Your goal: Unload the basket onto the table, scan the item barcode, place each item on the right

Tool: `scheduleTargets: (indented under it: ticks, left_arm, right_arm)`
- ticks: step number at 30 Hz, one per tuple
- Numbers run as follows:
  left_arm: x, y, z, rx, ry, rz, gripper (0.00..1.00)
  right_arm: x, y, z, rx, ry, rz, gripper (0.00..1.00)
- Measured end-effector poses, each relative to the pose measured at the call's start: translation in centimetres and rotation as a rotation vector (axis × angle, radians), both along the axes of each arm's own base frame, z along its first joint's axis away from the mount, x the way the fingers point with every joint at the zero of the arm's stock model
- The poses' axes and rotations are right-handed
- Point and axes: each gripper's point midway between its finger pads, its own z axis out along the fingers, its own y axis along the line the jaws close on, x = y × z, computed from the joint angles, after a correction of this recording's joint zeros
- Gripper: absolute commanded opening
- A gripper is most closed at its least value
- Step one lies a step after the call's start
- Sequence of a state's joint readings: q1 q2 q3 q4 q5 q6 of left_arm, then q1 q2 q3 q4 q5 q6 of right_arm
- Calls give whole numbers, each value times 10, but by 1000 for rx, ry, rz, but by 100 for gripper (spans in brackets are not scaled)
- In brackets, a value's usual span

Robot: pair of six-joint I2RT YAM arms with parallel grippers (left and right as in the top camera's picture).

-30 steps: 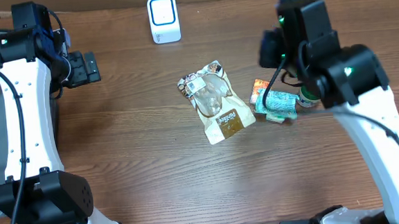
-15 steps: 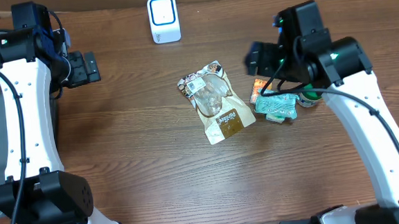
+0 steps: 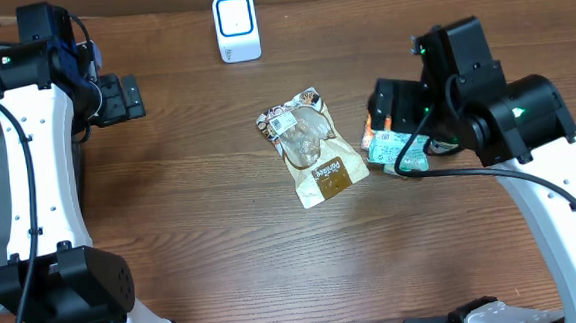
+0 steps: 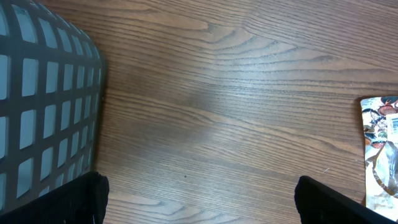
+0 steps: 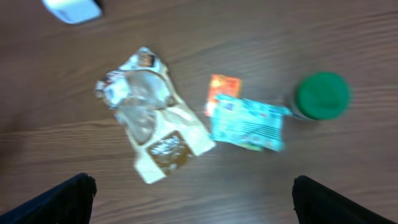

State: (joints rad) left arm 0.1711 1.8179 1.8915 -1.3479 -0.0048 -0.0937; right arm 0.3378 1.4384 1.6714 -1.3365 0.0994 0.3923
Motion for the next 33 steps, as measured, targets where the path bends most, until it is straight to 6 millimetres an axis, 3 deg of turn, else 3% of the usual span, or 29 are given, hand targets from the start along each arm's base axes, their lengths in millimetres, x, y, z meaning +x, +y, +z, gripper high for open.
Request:
scheduleTargets:
  ticks: [6,12,16,22,27,33]
  left_arm:
    - [0,0,0,0,0,0,100]
    - [0,0,0,0,0,0,100]
    - [0,0,0,1,0,0,100]
    - [0,0,0,1,0,0,100]
    - [0,0,0,0,0,0,99]
    - [0,0,0,0,0,0,100]
  right_arm:
    - [-4,-19,13,-64,-55,-49,100]
    - [6,-36,70,-17,-383,-94,100]
    - [-4,-60,85,22,-592,-109,100]
    - [-32,-75,54,49,-780,-99,100]
    - [-55,-74,24,81,-925,-71,100]
    - [-68,-69,-12,109,-1015,-36,100]
